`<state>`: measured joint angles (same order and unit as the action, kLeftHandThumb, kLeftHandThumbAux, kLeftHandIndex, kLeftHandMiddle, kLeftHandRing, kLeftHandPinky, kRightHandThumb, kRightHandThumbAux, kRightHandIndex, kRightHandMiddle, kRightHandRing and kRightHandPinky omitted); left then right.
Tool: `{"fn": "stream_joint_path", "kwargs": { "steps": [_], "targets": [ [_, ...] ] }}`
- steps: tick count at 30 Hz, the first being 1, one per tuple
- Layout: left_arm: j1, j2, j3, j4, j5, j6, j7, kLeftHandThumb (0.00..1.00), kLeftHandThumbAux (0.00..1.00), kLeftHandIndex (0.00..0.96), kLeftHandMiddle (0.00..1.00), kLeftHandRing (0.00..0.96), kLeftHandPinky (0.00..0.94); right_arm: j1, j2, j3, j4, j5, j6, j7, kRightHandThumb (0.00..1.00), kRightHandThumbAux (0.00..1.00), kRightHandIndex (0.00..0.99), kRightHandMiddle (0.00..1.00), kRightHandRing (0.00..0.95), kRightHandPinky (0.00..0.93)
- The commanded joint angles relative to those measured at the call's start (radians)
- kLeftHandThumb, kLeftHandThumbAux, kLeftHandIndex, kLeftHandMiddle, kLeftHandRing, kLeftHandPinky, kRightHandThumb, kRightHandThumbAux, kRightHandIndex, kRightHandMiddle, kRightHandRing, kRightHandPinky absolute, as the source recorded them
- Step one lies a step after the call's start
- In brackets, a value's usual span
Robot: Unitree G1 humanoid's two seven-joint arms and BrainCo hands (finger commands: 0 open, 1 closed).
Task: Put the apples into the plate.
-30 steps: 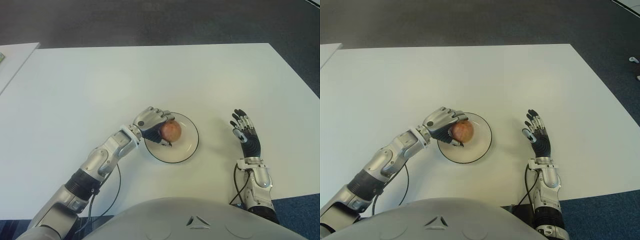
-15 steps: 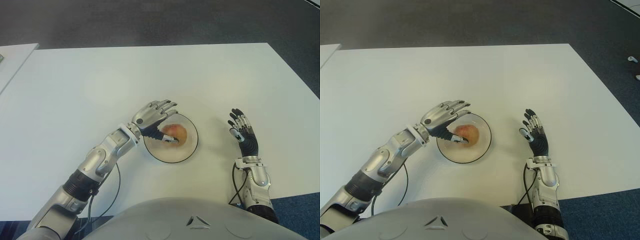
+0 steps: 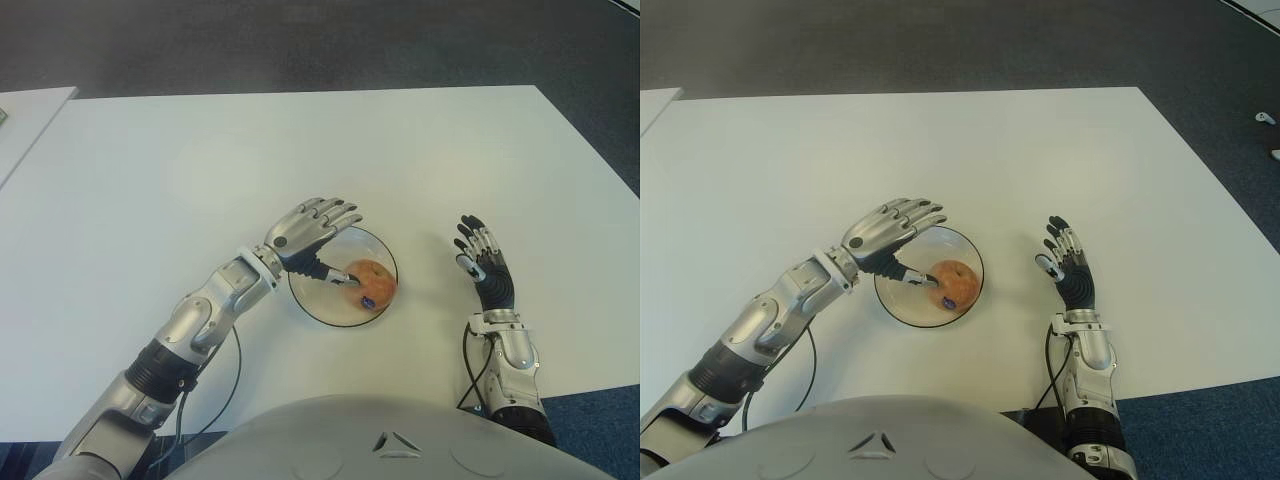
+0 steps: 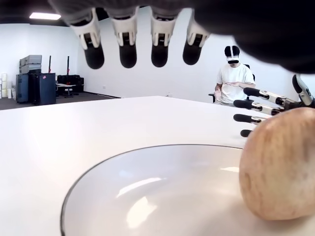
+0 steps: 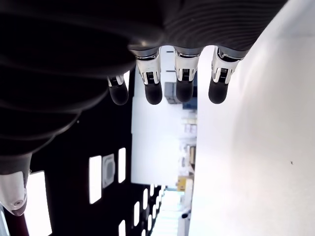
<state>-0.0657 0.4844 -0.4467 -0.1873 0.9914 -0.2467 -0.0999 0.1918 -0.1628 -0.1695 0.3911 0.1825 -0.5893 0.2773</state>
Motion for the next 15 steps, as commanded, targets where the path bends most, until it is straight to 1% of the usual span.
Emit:
{"fn": "stream_joint_path", "kwargs": {
  "steps": [1,7,11,12,13,14,15],
  "targets": [
    [0.017,0.004,0.006,-0.001,0.009,0.018,-0.012,0.209,0.113,0.000,0.000,0.000,0.000,0.097,0.074,0.058,0.225,-0.037,0.111,0.006,0.121,0.501,0.002,0.042,0.001,0.000],
    [0.020,0.009,0.019,-0.007,0.003,0.021,-0.008,0.209,0.117,0.000,0.000,0.000,0.000,0.096,0.069,0.062,0.226,-0.053,0.115,-0.008,0.121,0.513,0.000,0.035,0.000,0.000],
    [0.034,0.000,0.040,-0.019,-0.008,0.048,-0.005,0.215,0.147,0.000,0.000,0.000,0.000,0.098,0.068,0.062,0.229,-0.053,0.113,-0.009,0.119,0.516,0.002,0.039,0.000,0.000],
    [0.051,-0.021,0.060,-0.023,-0.023,0.073,0.014,0.215,0.152,0.000,0.000,0.000,0.000,0.098,0.069,0.063,0.230,-0.053,0.112,-0.010,0.119,0.516,0.003,0.040,0.000,0.000],
    [0.065,-0.036,0.074,-0.025,-0.033,0.092,0.027,0.218,0.180,0.005,0.000,0.000,0.032,0.098,0.069,0.063,0.231,-0.052,0.112,-0.011,0.118,0.517,0.005,0.041,0.000,0.000],
    [0.093,-0.071,0.104,-0.023,-0.068,0.118,0.063,0.219,0.190,0.007,0.000,0.000,0.044,0.100,0.069,0.064,0.230,-0.053,0.112,-0.012,0.118,0.517,0.005,0.041,0.000,0.000],
    [0.111,-0.095,0.124,-0.021,-0.092,0.133,0.087,0.245,0.234,0.046,0.030,0.025,0.083,0.102,0.069,0.065,0.229,-0.054,0.113,-0.013,0.116,0.519,0.006,0.041,0.000,0.000]
  ]
}}
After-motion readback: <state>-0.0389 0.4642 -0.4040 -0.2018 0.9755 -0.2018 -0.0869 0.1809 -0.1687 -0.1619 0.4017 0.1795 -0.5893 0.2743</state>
